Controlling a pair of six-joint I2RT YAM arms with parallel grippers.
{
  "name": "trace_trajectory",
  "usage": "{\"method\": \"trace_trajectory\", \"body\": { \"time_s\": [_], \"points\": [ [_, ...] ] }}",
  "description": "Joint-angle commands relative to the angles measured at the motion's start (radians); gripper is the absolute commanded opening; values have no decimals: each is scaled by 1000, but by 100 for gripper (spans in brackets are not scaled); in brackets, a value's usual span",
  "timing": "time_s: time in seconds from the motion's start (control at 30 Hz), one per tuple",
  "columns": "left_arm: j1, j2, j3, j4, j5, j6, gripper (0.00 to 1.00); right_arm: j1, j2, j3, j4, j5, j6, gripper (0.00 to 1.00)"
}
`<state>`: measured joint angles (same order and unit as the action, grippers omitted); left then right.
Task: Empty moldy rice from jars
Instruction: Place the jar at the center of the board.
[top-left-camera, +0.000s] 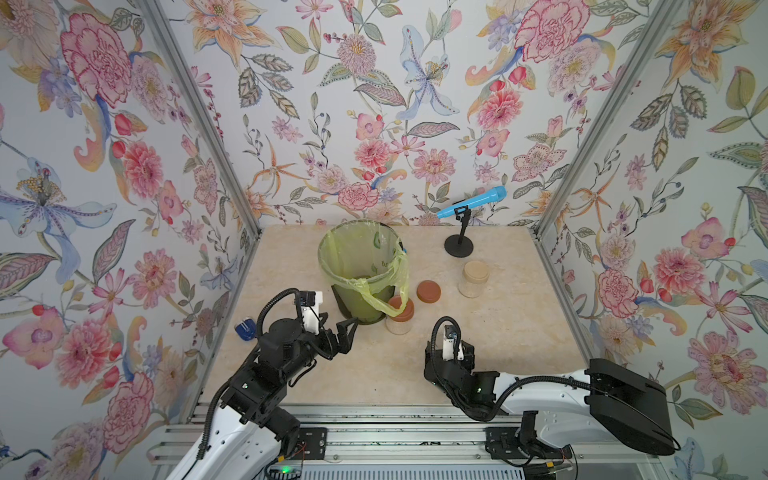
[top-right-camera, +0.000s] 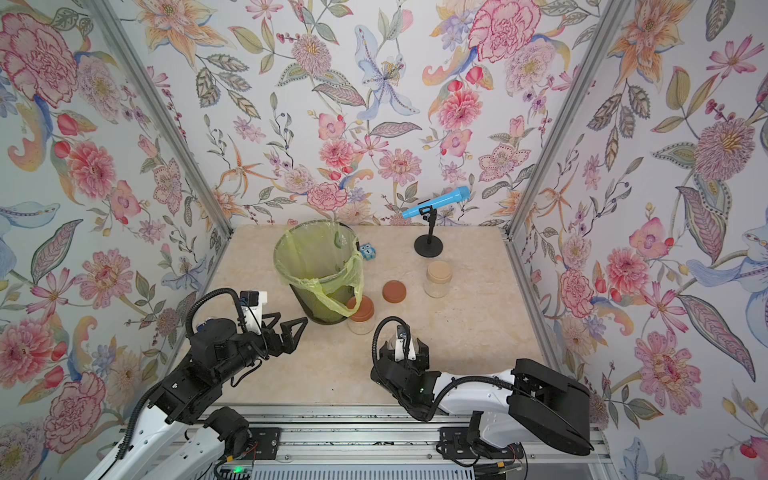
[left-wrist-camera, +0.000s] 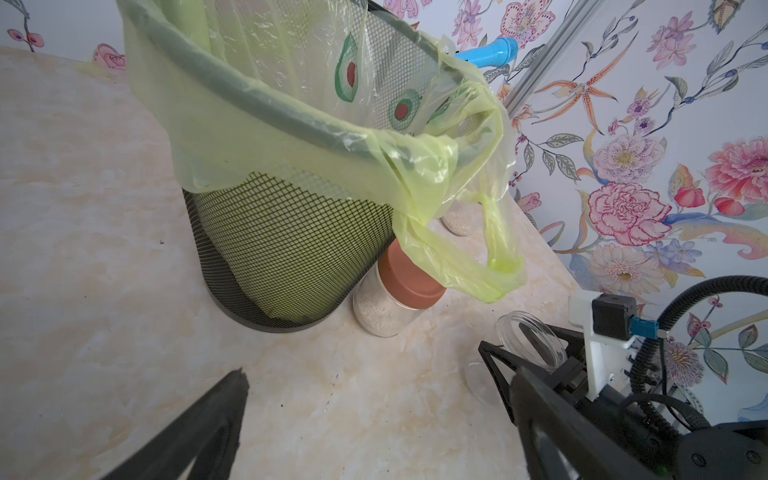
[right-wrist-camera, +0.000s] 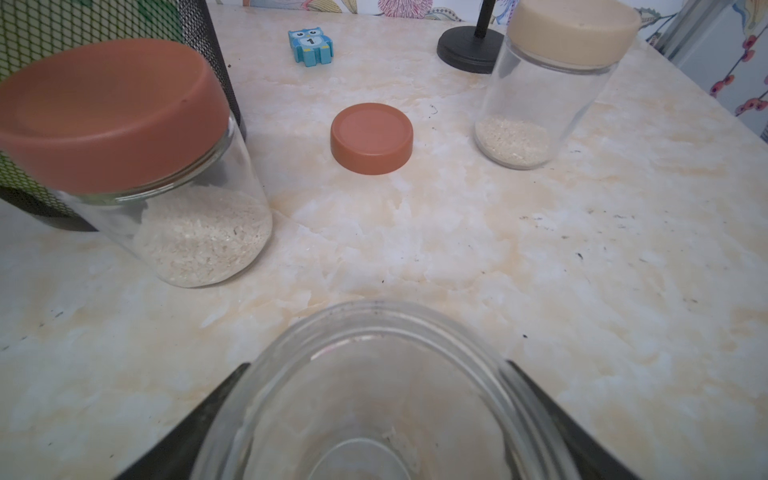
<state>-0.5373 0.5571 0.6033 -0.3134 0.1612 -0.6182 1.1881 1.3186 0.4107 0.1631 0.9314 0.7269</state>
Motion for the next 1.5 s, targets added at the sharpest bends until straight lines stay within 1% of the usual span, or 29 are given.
{"method": "trace_trajectory", "body": {
  "time_s": [0.0,0.03,0.13,0.2,0.3,0.43,0.47,0.5,0.53,0.8,0.93,1.07,1.23,1.47],
  "points": [
    [-12,4,-24,40,20,-14,100,-30,-34,-57,-16,45,54,1],
    [-11,4,-28,46,20,-15,100,-38,-49,-71,-25,55,61,5],
    [-12,8,-41,56,24,-21,100,-74,-101,-112,-46,65,81,18],
    [-12,10,-48,63,27,-27,100,-100,-140,-137,-57,69,91,33],
    [-12,8,-54,69,26,-31,100,-122,-199,-166,-70,69,83,50],
    [-12,4,-64,78,20,-36,100,-127,-247,-179,-93,58,70,77],
    [-12,4,-68,81,18,-38,100,-128,-257,-179,-105,56,71,86],
    [-12,3,-69,83,16,-39,100,-127,-265,-178,-119,54,76,98],
    [-12,5,-71,87,15,-40,100,-127,-279,-176,-135,50,80,100],
    [-12,27,-54,94,6,-16,100,-117,-418,-113,-333,56,68,100],
    [-13,50,-32,90,3,10,100,-116,-511,-72,-415,29,14,100],
    [-13,72,-7,87,-3,39,100,-124,-572,-26,-473,-22,-49,100],
    [-12,101,18,92,-13,71,100,-143,-598,29,-511,-83,-106,100],
    [-12,174,72,100,3,125,100,-233,-551,136,-535,-207,-160,100]
  ]
}}
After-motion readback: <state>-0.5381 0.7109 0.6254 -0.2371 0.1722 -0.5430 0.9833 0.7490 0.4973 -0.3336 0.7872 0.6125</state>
